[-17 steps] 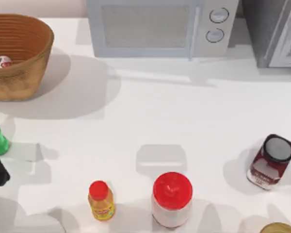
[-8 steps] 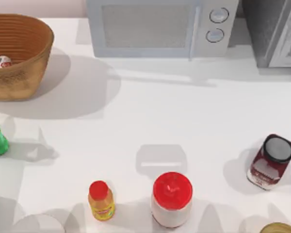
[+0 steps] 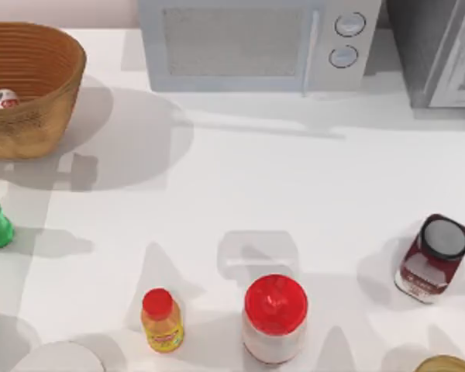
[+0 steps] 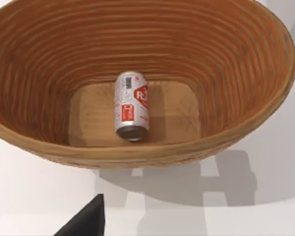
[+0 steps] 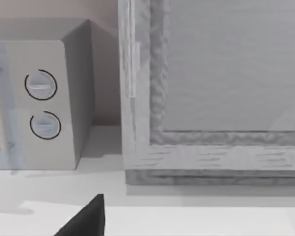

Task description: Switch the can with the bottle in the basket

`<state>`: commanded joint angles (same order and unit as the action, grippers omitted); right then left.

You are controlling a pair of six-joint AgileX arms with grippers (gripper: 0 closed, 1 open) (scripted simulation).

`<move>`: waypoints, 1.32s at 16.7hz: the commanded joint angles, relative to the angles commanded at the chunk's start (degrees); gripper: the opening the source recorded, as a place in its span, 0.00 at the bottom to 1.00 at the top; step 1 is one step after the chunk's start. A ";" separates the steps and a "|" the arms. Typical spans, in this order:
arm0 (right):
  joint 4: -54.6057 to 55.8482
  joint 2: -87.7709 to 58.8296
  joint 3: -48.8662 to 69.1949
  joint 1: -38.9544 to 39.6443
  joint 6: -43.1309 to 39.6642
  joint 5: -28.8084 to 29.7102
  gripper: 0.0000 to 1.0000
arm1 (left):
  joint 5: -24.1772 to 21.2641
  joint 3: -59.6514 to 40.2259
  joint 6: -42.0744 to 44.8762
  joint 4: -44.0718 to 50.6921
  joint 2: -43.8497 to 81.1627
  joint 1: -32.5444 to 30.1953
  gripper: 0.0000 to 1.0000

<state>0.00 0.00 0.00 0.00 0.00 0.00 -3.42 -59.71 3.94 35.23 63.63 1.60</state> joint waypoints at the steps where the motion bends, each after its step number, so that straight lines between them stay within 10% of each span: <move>1: 0.00 0.00 0.00 0.00 0.00 0.00 1.00 | -0.23 -5.70 0.24 3.60 6.29 0.17 1.00; 13: 0.00 0.00 0.00 0.00 0.00 0.00 1.00 | -0.83 -66.13 2.62 38.05 69.33 3.19 1.00; 22: 0.00 0.00 0.00 0.00 0.00 0.00 1.00 | -0.66 -75.68 3.06 42.33 78.63 3.80 1.00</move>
<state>0.00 0.00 0.00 0.00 0.00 0.00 -4.08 -135.39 7.00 77.57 142.26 5.40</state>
